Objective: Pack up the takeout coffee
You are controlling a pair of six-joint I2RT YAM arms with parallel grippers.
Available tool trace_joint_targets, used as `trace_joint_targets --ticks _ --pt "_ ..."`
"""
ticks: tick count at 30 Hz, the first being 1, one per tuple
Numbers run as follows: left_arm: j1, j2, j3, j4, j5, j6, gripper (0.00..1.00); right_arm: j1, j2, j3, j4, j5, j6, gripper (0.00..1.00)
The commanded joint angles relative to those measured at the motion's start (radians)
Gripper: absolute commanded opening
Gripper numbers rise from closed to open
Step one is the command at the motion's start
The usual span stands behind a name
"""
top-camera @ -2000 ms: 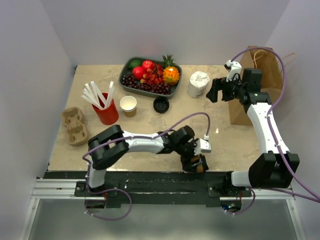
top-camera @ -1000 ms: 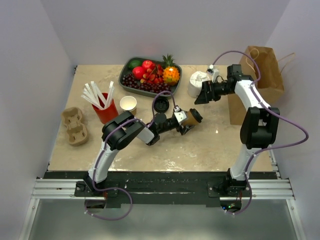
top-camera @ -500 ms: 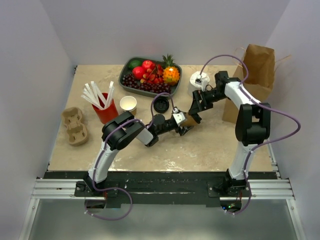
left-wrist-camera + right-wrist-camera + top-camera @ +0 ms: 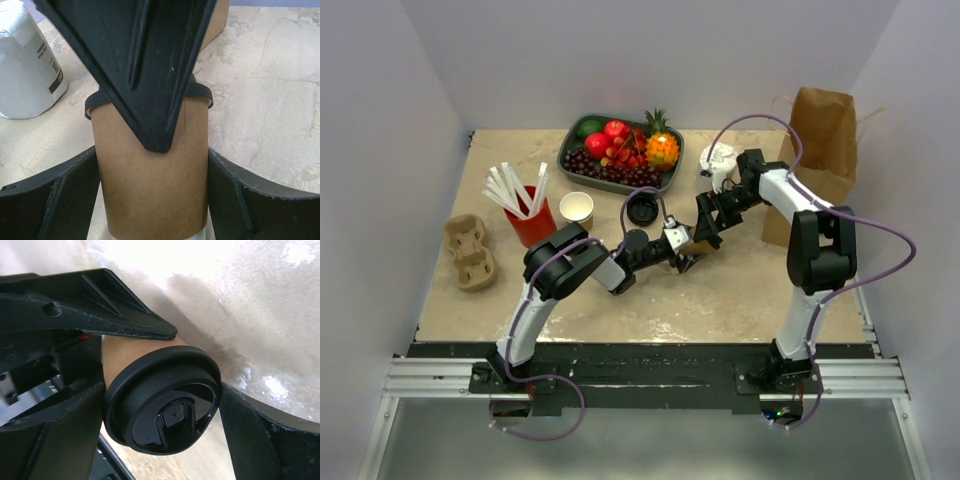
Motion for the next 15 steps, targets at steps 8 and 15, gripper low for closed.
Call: trace_joint_targets --ticks 8,15 --pt "0.009 -0.060 -0.005 0.395 -0.021 0.023 0.84 0.187 -0.224 -0.068 0.059 0.370 0.008 0.55" --pt "0.009 -0.122 -0.075 0.319 -0.034 -0.021 1.00 0.248 -0.278 -0.045 0.112 0.550 -0.040 0.51"
